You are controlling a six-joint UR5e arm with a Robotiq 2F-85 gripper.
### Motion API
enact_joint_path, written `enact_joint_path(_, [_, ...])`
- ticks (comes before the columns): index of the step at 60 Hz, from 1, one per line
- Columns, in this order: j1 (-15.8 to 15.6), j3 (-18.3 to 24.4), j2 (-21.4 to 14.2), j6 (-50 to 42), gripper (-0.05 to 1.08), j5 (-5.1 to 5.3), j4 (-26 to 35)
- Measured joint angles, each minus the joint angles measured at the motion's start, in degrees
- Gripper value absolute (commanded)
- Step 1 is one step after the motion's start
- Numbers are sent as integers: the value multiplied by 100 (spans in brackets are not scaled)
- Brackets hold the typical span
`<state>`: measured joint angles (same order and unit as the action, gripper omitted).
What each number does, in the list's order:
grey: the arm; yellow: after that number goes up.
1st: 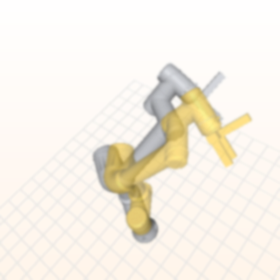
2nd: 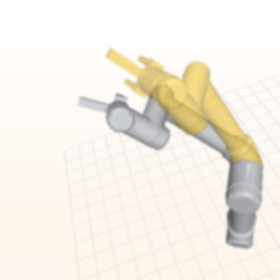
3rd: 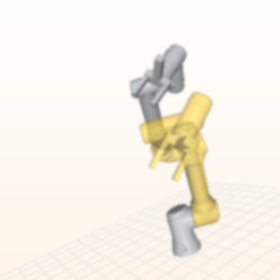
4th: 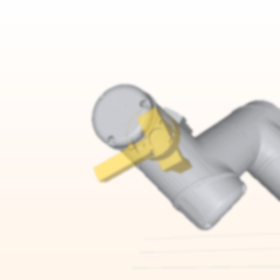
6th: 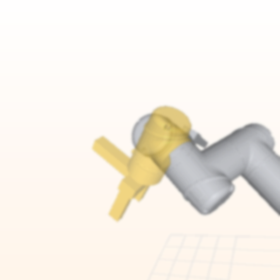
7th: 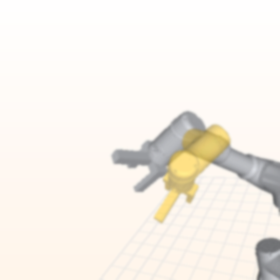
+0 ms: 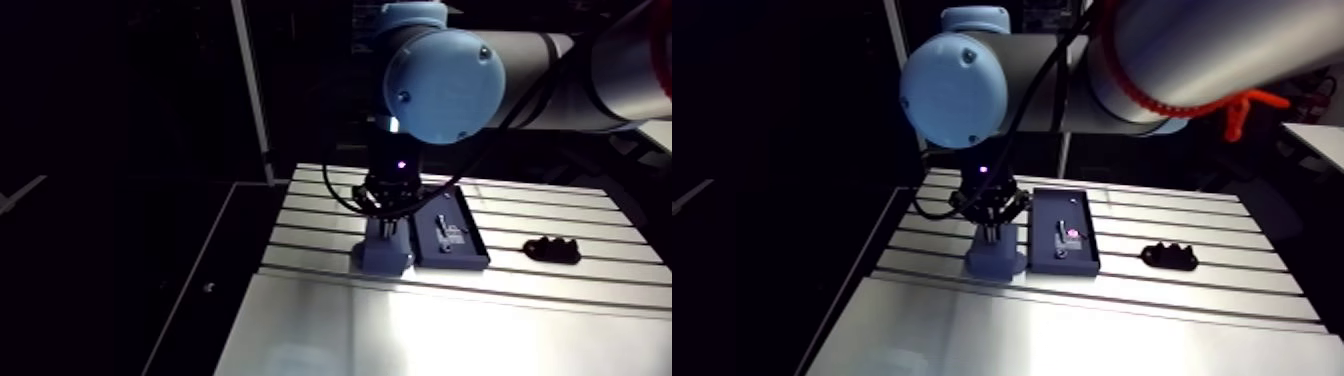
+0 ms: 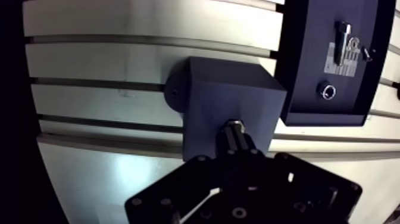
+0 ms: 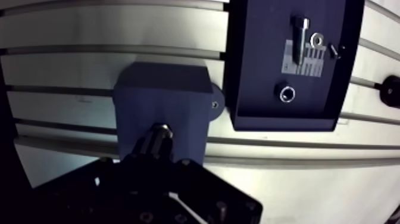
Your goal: Pick up the M10 bolt and insert it into the hex recess until seated.
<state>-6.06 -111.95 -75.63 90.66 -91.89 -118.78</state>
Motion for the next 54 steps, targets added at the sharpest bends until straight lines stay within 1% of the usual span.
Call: enact_joint_path(54, [-1,-9,27,0,108,-7,-5])
